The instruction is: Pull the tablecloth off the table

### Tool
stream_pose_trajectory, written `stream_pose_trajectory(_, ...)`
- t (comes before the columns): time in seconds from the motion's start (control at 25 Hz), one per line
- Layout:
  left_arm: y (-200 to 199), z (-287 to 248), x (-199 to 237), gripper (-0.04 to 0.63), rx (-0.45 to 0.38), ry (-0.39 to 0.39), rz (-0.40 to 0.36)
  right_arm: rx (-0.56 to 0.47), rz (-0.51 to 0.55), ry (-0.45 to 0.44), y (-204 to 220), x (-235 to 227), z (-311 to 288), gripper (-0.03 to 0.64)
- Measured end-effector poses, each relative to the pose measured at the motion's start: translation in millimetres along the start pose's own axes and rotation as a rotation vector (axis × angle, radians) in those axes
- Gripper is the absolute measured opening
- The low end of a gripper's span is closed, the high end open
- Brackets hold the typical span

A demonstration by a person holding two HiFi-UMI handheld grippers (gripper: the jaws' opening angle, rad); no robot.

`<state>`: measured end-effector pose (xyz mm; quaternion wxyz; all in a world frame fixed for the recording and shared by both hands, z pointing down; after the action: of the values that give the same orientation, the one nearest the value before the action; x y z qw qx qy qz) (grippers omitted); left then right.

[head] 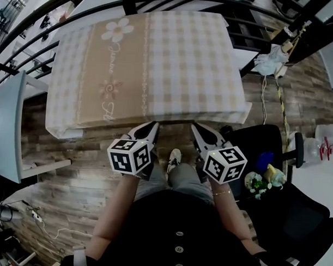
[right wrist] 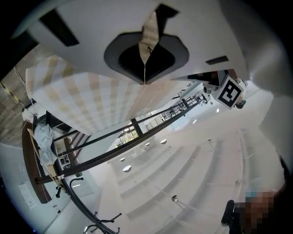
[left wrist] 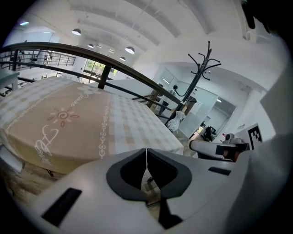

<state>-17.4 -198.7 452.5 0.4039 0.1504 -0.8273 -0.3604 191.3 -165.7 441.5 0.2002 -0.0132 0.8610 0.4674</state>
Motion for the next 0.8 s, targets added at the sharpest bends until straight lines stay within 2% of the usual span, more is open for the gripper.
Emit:
stream_pose_trajectory(0.36, 12, -13, -6, 0.020, -0.016, 0.003, 0.043, 0.047, -0.023, -0.056, 3, -21, -7, 0.028)
stream_pose_trajectory(0.52, 14, -11, -3, 0.020, -0.014, -0.017, 0.054, 0.094, -0.019, -0.041, 7, -24, -11, 0.028)
stream_pose_trajectory(0.64, 18, -10, -1, 0.020, 0.000, -0.017, 0.062, 0.099, -0.065, -0.050, 8, -25, -11, 0.028)
stream_pose_trajectory(0.8, 23, -8, 1, 0.020, 0.022, -0.003, 0.077, 0.115, -0.106, -0.019, 14, -27, -10, 0.029)
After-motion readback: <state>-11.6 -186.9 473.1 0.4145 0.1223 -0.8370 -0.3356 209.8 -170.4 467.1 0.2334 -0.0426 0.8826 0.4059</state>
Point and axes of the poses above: the fingertips, and each gripper's own axes: z backward along the fingers, x to its left, y out of its underside, the point moved 8 cm from there along z, backward along the fingers, and after that the axes turned 14 degrees about y, right-handed, at the moved point
